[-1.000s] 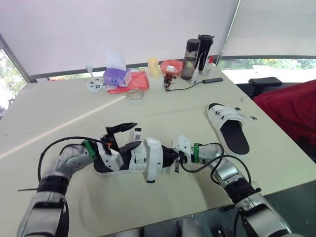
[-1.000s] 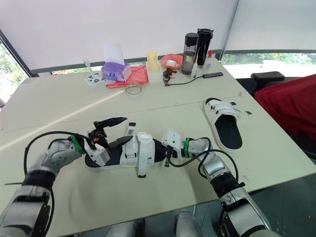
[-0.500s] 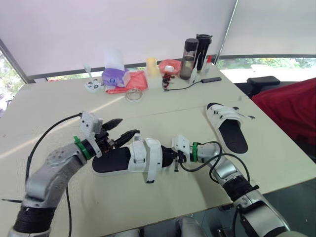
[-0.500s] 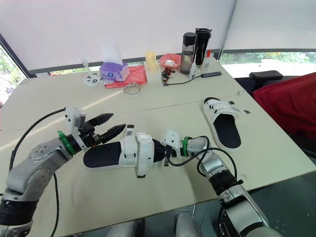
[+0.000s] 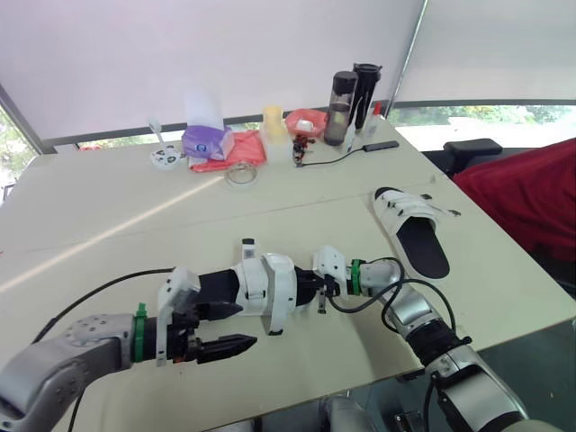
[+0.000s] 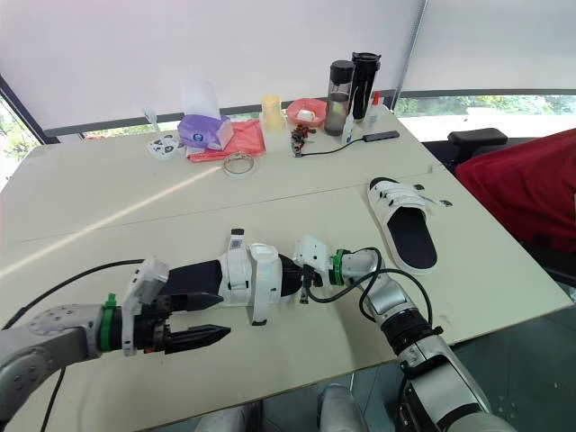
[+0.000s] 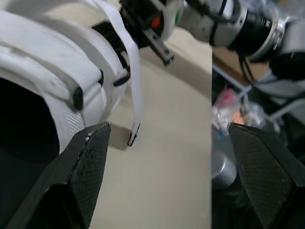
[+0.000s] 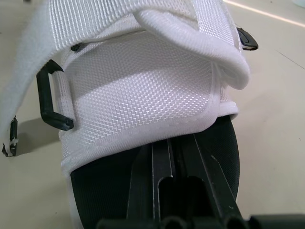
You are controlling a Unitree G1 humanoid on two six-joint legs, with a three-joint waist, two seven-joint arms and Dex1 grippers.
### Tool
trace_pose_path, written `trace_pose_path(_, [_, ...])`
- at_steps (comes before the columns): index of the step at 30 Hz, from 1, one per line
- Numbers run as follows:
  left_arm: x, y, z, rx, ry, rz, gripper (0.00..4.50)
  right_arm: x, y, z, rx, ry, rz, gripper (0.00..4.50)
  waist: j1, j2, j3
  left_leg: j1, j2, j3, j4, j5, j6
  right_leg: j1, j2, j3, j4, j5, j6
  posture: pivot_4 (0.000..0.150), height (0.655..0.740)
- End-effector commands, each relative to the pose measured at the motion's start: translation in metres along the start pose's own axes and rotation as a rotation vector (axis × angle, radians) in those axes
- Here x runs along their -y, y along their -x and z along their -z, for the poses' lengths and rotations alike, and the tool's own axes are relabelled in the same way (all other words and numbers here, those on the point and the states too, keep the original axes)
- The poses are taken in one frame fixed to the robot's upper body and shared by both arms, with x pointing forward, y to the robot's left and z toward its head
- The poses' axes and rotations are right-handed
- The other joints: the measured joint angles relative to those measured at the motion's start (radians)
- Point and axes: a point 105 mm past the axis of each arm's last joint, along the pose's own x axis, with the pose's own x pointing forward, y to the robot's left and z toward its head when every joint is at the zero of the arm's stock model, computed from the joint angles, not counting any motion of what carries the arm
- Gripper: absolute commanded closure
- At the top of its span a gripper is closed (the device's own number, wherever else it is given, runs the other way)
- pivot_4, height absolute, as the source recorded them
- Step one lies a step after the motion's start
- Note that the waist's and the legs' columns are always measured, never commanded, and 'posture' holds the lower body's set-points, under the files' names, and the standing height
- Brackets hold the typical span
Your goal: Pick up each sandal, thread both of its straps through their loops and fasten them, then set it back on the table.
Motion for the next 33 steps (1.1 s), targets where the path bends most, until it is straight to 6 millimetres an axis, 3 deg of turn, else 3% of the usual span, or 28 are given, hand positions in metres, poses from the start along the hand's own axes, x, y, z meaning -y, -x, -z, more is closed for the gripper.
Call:
trace_pose_path(1, [-0.001,-0.005,-0.001,0.003,-0.053,0.028,0.46,-0.038,0.011,0.077,-0.267,-0.198,-0.048,4.46,0.007,-0.001,-0.003,0.002,-0.001,0.001,0.000,0.000,0.000,-0.006,-0.001,0.001,0.004,0.000,0.000,0.150,0.7400])
trace_pose_path(13, [-0.002,-0.029,-0.001,-0.010,-0.004,0.114,0.46,-0.041,0.011,0.075,-0.258,-0.194,-0.033,4.46,0.016,-0.003,-0.003,0.008,0.000,0.002,0.000,0.000,0.000,-0.008,-0.001,0.000,0.005,0.001,-0.001,0.150,0.7400])
trace_pose_path(22, [-0.005,-0.058,-0.007,-0.017,0.043,0.158,0.46,-0.042,0.018,0.075,-0.266,-0.194,-0.020,4.46,0.025,-0.006,-0.005,0.011,-0.001,0.002,0.000,0.000,0.000,-0.006,0.000,-0.001,0.008,0.001,-0.001,0.150,0.7400])
trace_pose_path(26, [-0.009,-0.062,-0.006,-0.017,0.046,0.147,1.77,-0.042,0.018,0.075,-0.267,-0.196,-0.016,4.46,0.036,-0.007,-0.005,0.013,-0.001,0.003,0.000,0.000,0.000,-0.006,0.000,-0.001,0.009,0.001,-0.001,0.150,0.7400])
trace_pose_path(31, [-0.012,-0.059,-0.001,-0.018,0.062,0.130,4.33,-0.042,0.020,0.076,-0.271,-0.197,-0.010,4.46,0.039,-0.007,-0.005,0.013,-0.001,0.003,0.000,-0.001,-0.001,-0.005,0.000,-0.001,0.009,0.001,-0.001,0.150,0.7400])
trace_pose_path(33, [-0.014,-0.057,0.001,-0.017,0.064,0.117,4.46,-0.043,0.020,0.076,-0.271,-0.197,-0.010,4.46,0.038,-0.007,-0.005,0.013,-0.001,0.003,0.000,-0.001,-0.001,-0.005,-0.001,-0.001,0.009,0.001,-0.001,0.150,0.7400])
